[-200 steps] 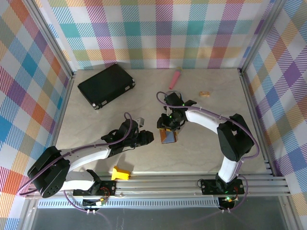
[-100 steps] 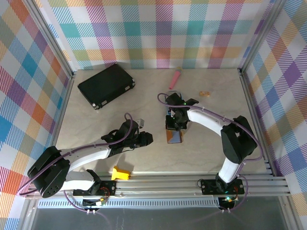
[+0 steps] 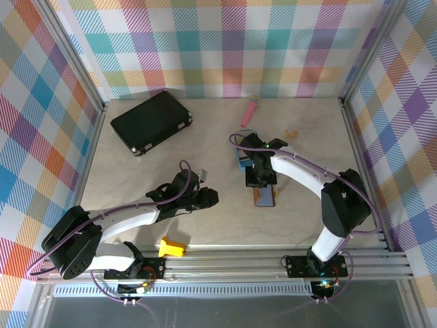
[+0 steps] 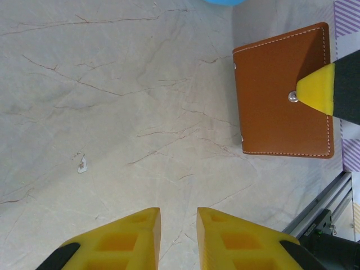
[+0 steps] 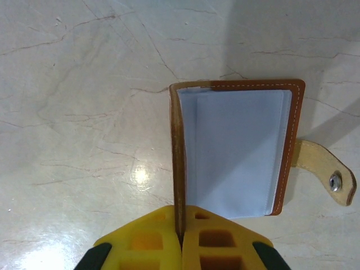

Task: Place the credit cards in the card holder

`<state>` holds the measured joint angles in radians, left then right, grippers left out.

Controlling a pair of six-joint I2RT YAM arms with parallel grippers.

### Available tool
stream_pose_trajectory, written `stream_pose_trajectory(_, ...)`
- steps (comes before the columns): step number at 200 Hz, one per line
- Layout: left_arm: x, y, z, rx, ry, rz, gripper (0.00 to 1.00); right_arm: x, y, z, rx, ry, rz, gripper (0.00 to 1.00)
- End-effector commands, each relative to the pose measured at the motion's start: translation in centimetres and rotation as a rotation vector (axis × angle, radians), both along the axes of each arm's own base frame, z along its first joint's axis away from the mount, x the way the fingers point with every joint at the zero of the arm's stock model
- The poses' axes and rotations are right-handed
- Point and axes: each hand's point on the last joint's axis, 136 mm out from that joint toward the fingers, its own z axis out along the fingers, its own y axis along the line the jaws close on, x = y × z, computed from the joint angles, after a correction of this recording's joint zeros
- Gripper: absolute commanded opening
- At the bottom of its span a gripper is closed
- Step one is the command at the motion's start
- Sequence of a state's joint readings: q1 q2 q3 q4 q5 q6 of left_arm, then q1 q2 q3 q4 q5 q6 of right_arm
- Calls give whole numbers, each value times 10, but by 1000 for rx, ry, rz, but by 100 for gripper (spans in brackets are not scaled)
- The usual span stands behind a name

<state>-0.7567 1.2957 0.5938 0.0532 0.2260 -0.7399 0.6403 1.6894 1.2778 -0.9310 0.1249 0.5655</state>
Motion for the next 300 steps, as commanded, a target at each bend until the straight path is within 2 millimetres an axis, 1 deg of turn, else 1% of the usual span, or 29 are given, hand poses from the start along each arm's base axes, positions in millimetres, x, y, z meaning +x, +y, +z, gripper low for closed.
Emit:
stream_pose_trajectory(1, 3, -2, 8, -9, -16, -11, 24, 2, 4, 0, -20, 16, -27, 6)
stream_pose_trajectory(16, 2, 0, 7, -5, -15, -8, 24, 3, 7, 0, -16, 19, -27, 15)
stream_pose_trajectory(34, 1, 1, 5, -1, -14, -7, 24, 2, 11, 3, -4, 17, -24, 23)
stream_pose_trajectory(49, 1, 1, 5, -2, -13, -6, 24, 1, 14, 6, 15, 18, -23, 34)
stream_pose_trajectory(69, 3, -1, 6, -9, -17, -6, 24, 2, 19, 9, 47, 16, -25, 39)
stream_pose_trajectory(147, 8, -8, 6, -17, -12, -16, 24, 4, 38, 14, 138, 31, -22, 41)
stream_pose_trajectory(189, 8, -8, 6, -19, -14, -12, 24, 7, 51, 15, 197, 42, -22, 40)
stream_pose_trajectory(239, 7, -7, 6, -18, -13, -12, 24, 7, 70, 10, 277, 80, -22, 40)
stream_pose_trajectory(300, 7, -7, 5, -20, -14, -13, 24, 7, 84, -3, 334, 128, -28, 40)
